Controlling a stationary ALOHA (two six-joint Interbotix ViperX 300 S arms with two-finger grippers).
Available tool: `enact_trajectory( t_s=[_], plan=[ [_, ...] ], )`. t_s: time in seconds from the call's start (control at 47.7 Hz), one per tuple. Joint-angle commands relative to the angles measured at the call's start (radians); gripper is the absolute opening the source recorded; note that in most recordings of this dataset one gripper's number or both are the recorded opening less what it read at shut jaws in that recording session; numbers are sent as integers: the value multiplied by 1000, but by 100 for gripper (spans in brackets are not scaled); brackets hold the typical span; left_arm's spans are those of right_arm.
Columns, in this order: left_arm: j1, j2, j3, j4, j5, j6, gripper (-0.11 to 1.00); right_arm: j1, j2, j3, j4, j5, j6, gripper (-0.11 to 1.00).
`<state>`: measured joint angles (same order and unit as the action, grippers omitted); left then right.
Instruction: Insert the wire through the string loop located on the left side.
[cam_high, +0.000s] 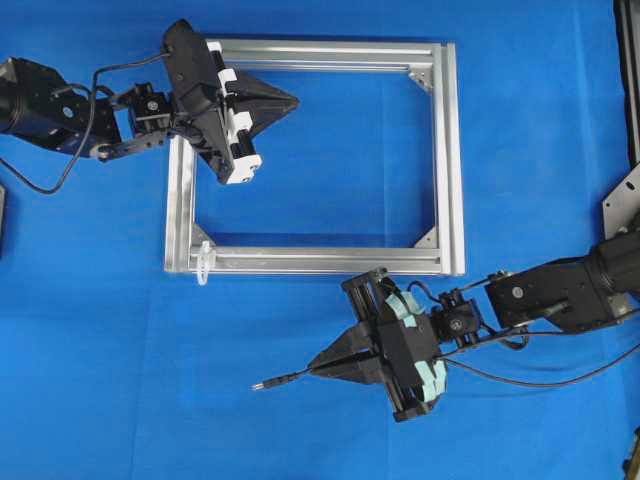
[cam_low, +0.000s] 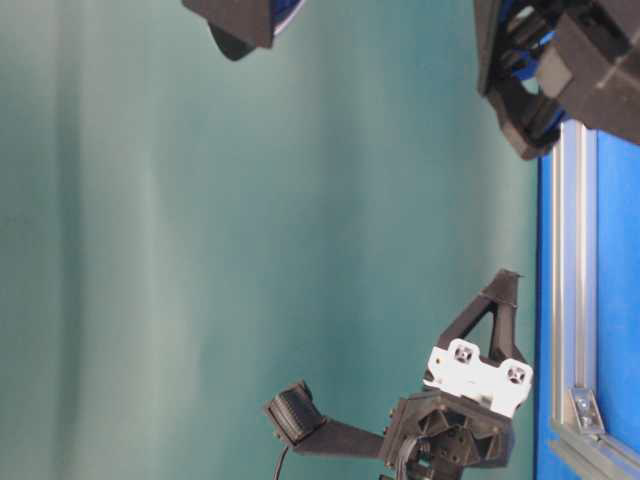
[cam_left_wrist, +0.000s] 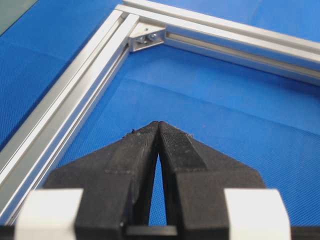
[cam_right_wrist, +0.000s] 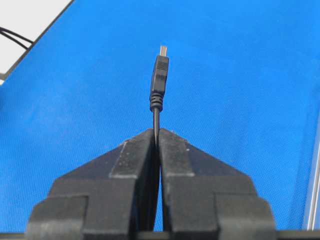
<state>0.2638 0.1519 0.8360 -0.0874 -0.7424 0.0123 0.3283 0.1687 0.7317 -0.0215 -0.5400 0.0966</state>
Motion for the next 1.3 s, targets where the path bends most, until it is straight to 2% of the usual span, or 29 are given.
enact_trajectory(
  t_s=[0.0,1.007,1.28],
  plan=[
    [-3,-35,-11,3,-5,0,2,5,-32,-9,-2,-5,-2,0],
    [-5,-35,-9,3,-5,0,2,5,-34,-5,-2,-6,-2,0],
    [-6,-35,-8,3,0,0,2,-46,-46,18,-2,-9,-2,0]
  ],
)
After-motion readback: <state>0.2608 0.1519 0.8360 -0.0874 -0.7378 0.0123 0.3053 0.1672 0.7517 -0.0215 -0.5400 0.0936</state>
